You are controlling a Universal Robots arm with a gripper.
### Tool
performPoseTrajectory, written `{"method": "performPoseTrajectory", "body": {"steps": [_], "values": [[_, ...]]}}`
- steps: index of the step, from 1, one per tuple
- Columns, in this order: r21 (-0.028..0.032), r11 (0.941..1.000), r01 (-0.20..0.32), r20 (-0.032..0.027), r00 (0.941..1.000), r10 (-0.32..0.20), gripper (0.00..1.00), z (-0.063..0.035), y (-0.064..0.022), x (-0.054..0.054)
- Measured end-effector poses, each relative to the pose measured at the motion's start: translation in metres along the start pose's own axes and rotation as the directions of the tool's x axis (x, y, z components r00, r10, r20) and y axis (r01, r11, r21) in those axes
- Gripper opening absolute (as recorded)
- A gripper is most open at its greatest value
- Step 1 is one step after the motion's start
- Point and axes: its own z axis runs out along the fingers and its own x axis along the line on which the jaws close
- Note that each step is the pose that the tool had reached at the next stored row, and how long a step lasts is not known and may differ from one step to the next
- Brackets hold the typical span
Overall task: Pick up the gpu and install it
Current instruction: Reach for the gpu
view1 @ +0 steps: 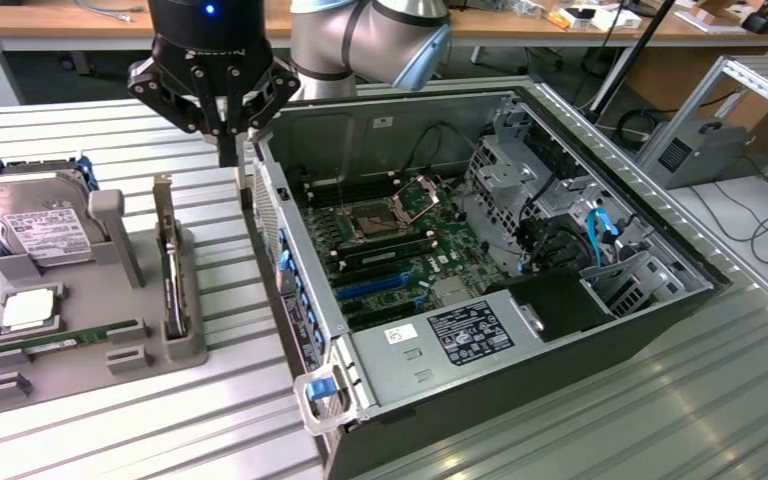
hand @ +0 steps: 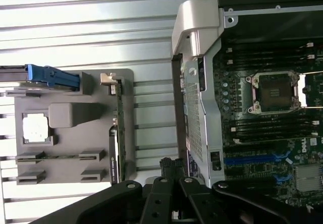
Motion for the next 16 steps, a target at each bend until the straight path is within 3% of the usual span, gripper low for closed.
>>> {"method": "performPoseTrajectory", "body": {"steps": [16], "values": [[0.0000,1.0000,0.000,0.0001,1.0000,0.000,0.11,-0.0003,-0.0008,0.011]]}}
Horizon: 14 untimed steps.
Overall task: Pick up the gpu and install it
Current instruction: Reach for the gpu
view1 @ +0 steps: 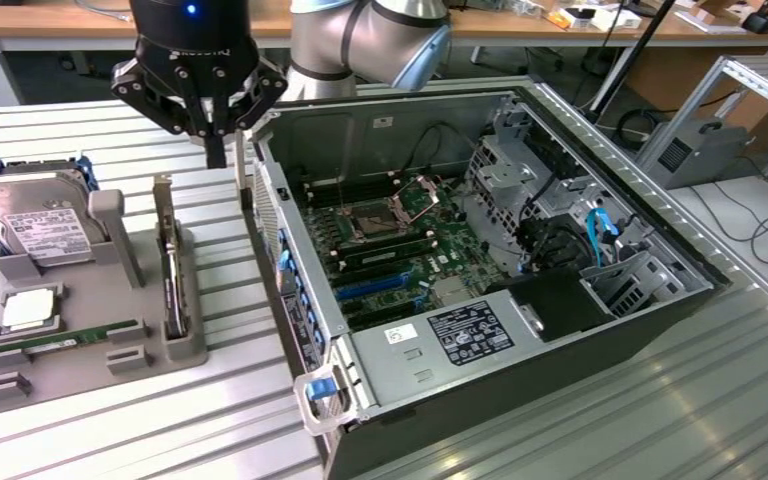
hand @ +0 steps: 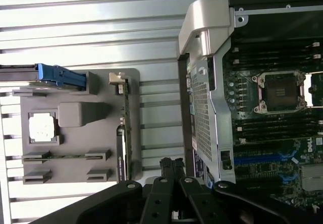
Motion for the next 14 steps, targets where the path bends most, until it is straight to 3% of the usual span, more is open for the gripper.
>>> {"method": "performPoseTrajectory", "body": {"steps": [14], "values": [[0.0000,1.0000,0.000,0.0000,1.0000,0.000,0.11,-0.0003,-0.0008,0.0105]]}}
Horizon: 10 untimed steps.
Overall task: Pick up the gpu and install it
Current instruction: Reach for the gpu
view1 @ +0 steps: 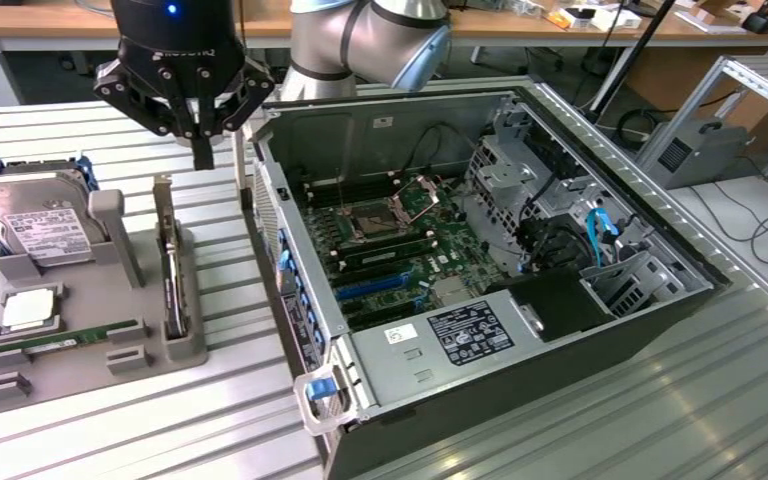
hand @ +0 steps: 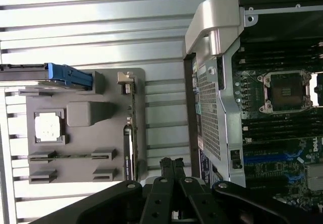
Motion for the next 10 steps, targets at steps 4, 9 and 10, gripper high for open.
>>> {"method": "performPoseTrajectory", "body": {"steps": [4,9,10], "values": [[0.0000,1.0000,0.000,0.0000,1.0000,0.000,0.11,-0.0001,-0.0002,0.0023],[0.0000,1.0000,0.000,0.0000,1.0000,0.000,0.11,-0.0001,-0.0003,0.0045],[0.0000,1.0000,0.000,0.0000,1.0000,0.000,0.11,-0.0001,-0.0004,0.0049]]}}
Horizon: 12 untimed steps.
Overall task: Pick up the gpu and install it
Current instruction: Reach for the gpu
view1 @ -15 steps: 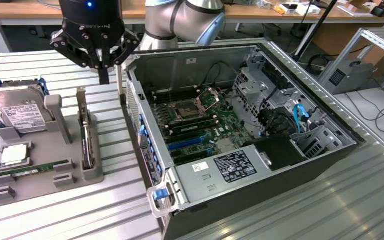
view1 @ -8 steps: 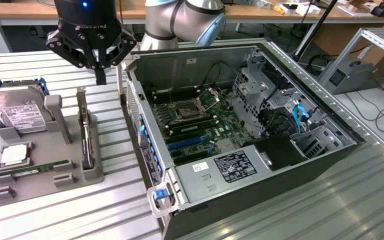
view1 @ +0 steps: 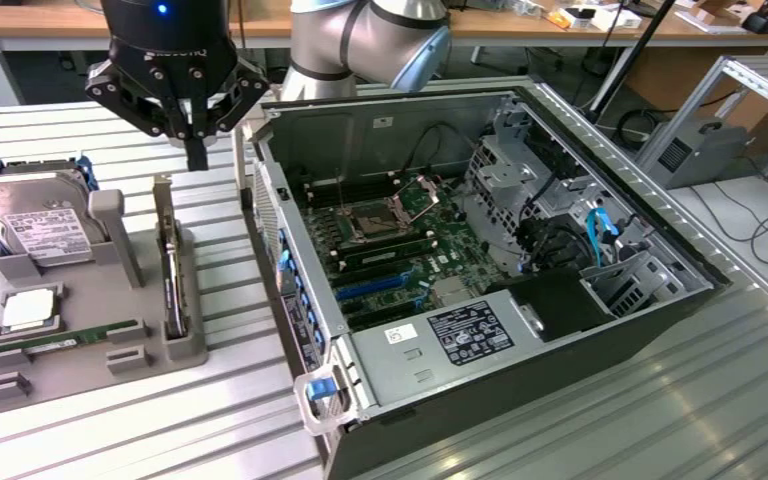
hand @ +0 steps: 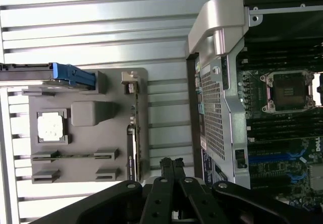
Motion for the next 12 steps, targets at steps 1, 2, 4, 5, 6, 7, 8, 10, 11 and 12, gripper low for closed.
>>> {"method": "performPoseTrajectory", "body": {"steps": [1,2,4,5,6,7,8,10,11,12], "values": [[0.0000,1.0000,0.000,0.0001,1.0000,0.000,0.11,0.0000,0.0000,0.000],[0.0000,1.0000,0.000,0.0000,1.0000,0.000,0.11,0.0000,-0.0001,0.001],[0.0001,1.0000,0.000,0.0000,1.0000,0.000,0.11,-0.0001,-0.0002,0.003],[0.0000,1.0000,0.000,0.0000,1.0000,0.000,0.11,-0.0001,-0.0003,0.004],[0.0000,1.0000,0.000,0.0000,1.0000,0.000,0.11,-0.0002,-0.0004,0.005],[0.0000,1.0000,0.000,0.0000,1.0000,0.000,0.11,-0.0002,-0.0004,0.006],[0.0000,1.0000,0.000,0.0000,1.0000,0.000,0.11,-0.0002,-0.0005,0.006],[0.0000,1.0000,0.000,0.0000,1.0000,0.000,0.11,-0.0002,-0.0006,0.008],[0.0000,1.0000,0.000,0.0000,1.0000,0.000,0.11,-0.0003,-0.0008,0.011],[0.0000,1.0000,0.000,0.0000,1.0000,0.000,0.11,-0.0003,-0.0009,0.012]]}}
